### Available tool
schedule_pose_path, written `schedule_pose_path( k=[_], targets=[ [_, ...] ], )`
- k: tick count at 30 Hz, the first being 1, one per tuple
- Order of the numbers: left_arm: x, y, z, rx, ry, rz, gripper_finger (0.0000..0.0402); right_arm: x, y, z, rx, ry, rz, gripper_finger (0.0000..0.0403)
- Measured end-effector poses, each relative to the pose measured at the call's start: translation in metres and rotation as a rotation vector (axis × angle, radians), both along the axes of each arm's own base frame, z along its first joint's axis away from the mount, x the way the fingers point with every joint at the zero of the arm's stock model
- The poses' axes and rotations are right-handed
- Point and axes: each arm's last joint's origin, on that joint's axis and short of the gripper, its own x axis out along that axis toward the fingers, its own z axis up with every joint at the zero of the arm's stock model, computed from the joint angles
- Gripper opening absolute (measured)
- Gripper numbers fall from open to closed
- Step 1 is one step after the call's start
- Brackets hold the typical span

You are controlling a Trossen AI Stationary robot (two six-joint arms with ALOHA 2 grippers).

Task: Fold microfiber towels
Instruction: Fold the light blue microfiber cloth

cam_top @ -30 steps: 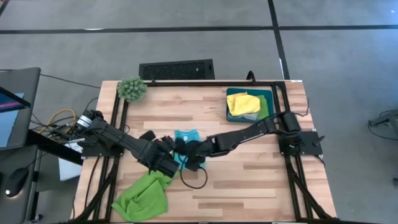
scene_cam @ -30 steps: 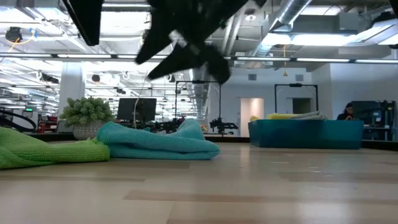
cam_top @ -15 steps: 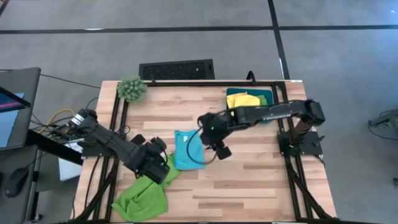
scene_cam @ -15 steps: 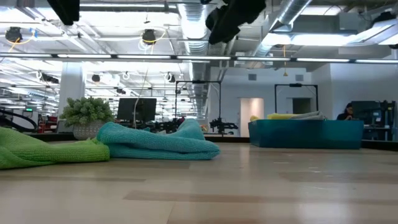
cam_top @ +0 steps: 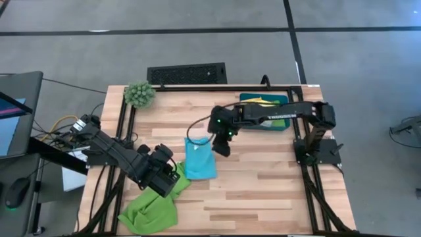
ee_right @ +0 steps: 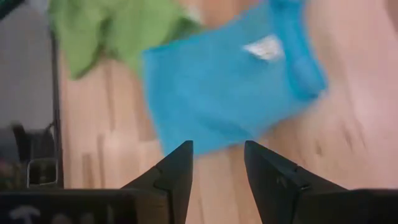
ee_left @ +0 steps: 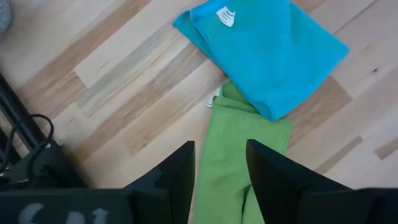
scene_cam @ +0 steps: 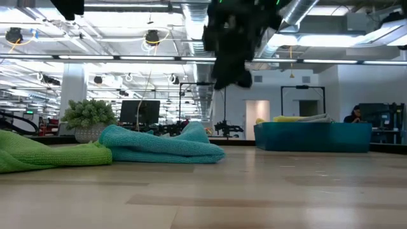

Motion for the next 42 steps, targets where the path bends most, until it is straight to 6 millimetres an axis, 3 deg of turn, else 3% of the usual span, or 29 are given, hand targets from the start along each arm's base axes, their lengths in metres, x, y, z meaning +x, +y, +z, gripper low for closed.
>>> schedule_pose_path(
  k=[7, 14, 35, 42],
  targets=[
    [0.002, 0.005, 0.000, -0.021, 0.011, 0.022, 0.0137, 0.011, -0.039, -0.036, 0.168, 0.107, -0.211, 0.0166],
    [0.005, 0.006, 0.000, -0.031, 0.000, 0.030, 0.0137, 0.021, -0.057, -0.072, 0.306, 0.166, -0.252, 0.0166],
    [0.005, 0.005, 0.000, -0.067, -0.007, 0.068, 0.0137, 0.039, -0.055, -0.126, 0.329, 0.195, -0.257, 0.0166],
    [0.005, 0.005, 0.000, -0.067, -0.008, 0.069, 0.0137, 0.046, -0.045, -0.126, 0.267, 0.114, -0.154, 0.0164]
  ],
)
